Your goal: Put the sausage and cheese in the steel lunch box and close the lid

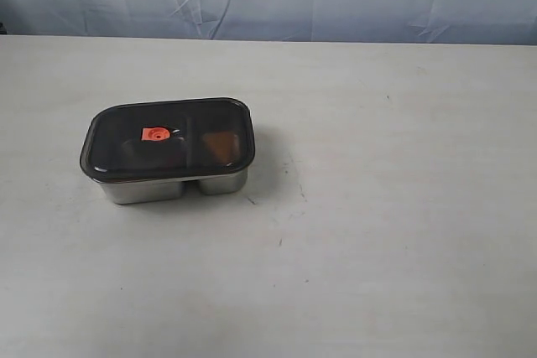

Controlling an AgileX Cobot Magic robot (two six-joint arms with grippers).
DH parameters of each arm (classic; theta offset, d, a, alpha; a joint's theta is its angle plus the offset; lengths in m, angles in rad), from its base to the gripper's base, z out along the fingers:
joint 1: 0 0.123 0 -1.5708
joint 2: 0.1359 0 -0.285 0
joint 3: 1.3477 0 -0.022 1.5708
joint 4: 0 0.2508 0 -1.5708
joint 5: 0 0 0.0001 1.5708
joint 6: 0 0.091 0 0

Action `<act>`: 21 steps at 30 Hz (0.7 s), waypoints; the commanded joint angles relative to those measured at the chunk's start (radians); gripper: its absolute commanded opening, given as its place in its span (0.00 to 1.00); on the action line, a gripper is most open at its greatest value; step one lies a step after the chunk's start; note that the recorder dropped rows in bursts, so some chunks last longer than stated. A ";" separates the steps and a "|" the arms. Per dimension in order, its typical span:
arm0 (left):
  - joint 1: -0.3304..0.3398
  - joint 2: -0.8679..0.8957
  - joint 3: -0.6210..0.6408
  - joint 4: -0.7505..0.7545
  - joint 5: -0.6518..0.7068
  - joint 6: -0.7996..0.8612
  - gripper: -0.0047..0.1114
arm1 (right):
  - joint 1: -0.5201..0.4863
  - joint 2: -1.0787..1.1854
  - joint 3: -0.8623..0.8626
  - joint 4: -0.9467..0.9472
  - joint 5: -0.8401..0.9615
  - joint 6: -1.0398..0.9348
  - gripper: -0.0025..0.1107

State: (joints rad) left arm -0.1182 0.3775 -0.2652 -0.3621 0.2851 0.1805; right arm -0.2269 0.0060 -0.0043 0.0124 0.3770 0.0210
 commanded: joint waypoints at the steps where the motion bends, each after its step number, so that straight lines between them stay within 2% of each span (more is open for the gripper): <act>1: 0.099 -0.169 0.047 0.053 0.119 -0.062 0.04 | -0.004 -0.006 0.004 0.001 -0.011 -0.003 0.02; 5: 0.165 -0.255 0.060 0.074 0.159 -0.062 0.04 | -0.004 -0.006 0.004 0.001 -0.011 -0.003 0.02; 9: 0.201 -0.293 0.085 0.091 0.166 -0.062 0.04 | -0.004 -0.006 0.004 0.001 -0.011 -0.003 0.02; 21: 0.208 -0.337 0.220 0.120 0.141 -0.144 0.04 | -0.004 -0.006 0.004 0.001 -0.011 -0.003 0.02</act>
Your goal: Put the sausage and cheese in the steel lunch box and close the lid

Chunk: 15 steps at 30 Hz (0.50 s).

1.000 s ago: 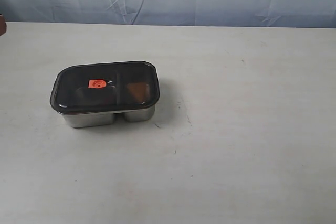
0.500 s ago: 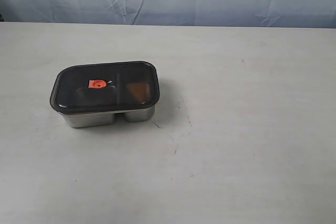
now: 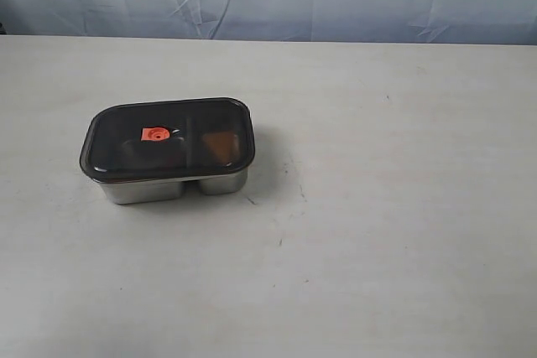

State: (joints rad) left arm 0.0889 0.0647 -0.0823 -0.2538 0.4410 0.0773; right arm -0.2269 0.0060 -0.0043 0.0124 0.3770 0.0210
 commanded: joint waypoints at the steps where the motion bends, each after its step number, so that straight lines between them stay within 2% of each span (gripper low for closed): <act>1: 0.001 -0.030 0.051 0.013 -0.016 -0.045 0.04 | -0.004 -0.006 0.004 0.001 -0.014 -0.003 0.02; 6: 0.001 -0.065 0.082 0.020 -0.058 -0.052 0.04 | -0.004 -0.006 0.004 0.001 -0.014 -0.003 0.02; 15: 0.001 -0.065 0.082 0.059 -0.229 -0.052 0.04 | -0.004 -0.006 0.004 0.001 -0.014 -0.003 0.02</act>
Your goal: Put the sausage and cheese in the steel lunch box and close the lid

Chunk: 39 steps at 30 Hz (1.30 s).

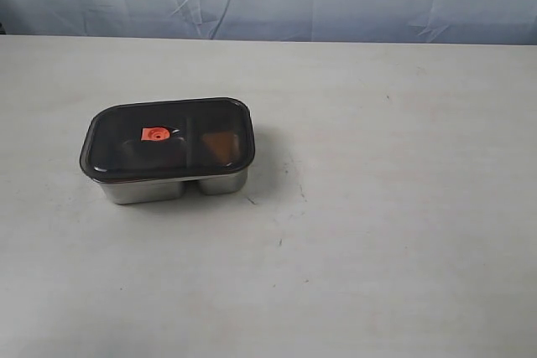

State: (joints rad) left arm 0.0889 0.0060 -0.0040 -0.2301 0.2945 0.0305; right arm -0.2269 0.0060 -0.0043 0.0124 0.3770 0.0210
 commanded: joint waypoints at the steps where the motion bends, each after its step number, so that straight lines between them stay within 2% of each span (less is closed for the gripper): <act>1: 0.001 -0.006 0.004 0.061 -0.082 -0.005 0.04 | -0.004 -0.006 0.004 0.001 -0.014 -0.003 0.02; 11: 0.001 -0.006 0.004 0.132 -0.077 -0.005 0.04 | -0.004 -0.006 0.004 0.001 -0.014 -0.003 0.02; 39: 0.001 -0.006 0.004 0.135 -0.077 -0.002 0.04 | -0.004 -0.006 0.004 0.001 -0.011 -0.003 0.02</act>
